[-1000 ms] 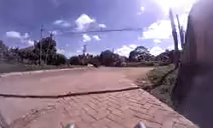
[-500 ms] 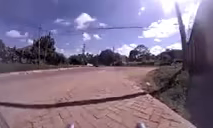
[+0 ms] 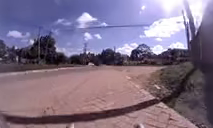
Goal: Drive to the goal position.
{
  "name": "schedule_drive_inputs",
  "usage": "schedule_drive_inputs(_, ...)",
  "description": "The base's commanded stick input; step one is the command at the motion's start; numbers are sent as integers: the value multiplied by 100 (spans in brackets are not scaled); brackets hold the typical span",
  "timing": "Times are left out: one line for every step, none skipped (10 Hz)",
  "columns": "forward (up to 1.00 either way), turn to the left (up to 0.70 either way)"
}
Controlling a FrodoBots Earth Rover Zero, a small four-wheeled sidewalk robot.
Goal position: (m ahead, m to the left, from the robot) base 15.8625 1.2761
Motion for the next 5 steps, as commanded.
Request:
schedule_drive_inputs(100,-6)
schedule_drive_inputs(100,0)
schedule_drive_inputs(100,-11)
schedule_drive_inputs(100,-6)
schedule_drive_inputs(100,-4)
